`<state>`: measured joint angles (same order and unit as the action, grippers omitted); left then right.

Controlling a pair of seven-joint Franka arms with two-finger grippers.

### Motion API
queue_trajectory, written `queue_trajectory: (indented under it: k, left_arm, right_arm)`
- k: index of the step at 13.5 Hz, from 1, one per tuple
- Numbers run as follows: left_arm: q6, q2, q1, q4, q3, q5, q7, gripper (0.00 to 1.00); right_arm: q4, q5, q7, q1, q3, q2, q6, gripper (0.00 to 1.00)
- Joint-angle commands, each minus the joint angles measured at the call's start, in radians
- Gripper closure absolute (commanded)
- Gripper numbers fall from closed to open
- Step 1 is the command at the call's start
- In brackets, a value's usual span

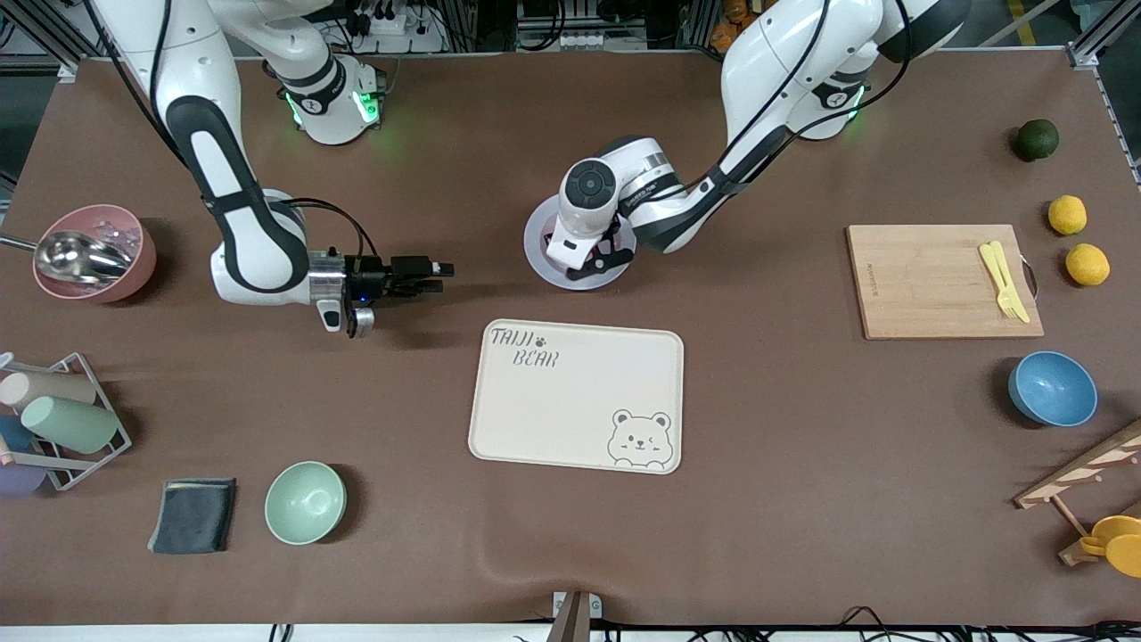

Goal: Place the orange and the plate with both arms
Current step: 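Lower the orange onto the plate and open the left gripper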

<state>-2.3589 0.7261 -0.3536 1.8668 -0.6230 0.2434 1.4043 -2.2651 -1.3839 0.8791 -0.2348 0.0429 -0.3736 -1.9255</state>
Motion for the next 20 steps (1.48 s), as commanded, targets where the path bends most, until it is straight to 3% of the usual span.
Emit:
queue_trajectory:
  k: [1, 6, 7, 8, 10, 17, 18, 20]
  left_arm:
    - [0.010, -0.020, 0.007, -0.041, 0.005, 0.019, 0.045, 0.00]
    - [0.280, -0.316, 0.117, -0.104, -0.003, 0.016, 0.045, 0.00]
    - [0.347, -0.364, 0.154, -0.132, -0.003, 0.016, 0.035, 0.00]
    - [0.393, -0.394, 0.188, -0.168, -0.003, 0.016, 0.012, 0.00]
    - [0.455, -0.434, 0.269, -0.237, -0.003, 0.016, -0.069, 0.00]
    - [0.587, -0.500, 0.557, -0.354, -0.006, -0.093, -0.531, 0.00]
    - [0.604, -0.520, 0.568, -0.354, 0.011, -0.122, -0.607, 0.00]
    - [0.624, -0.579, 0.440, -0.347, 0.232, -0.165, -0.759, 0.00]
  right_arm:
    - [-0.004, -0.056, 0.040, -0.024, 0.005, -0.004, -0.021, 0.00]
    - [-0.007, -0.102, 0.047, -0.089, 0.005, -0.005, -0.079, 0.00]
    - [-0.013, -0.148, 0.075, -0.106, 0.003, -0.007, -0.089, 0.01]
    - [-0.025, -0.223, 0.098, -0.145, 0.005, -0.008, -0.093, 0.09]
    - [-0.034, -0.315, 0.109, -0.208, 0.005, -0.008, -0.154, 0.16]
    - [-0.045, -0.371, 0.196, -0.239, 0.005, -0.056, -0.185, 0.17]
    - [-0.045, -0.374, 0.196, -0.239, 0.003, -0.062, -0.182, 0.17]
    - [-0.045, -0.377, 0.189, -0.251, -0.003, -0.068, -0.181, 0.20]
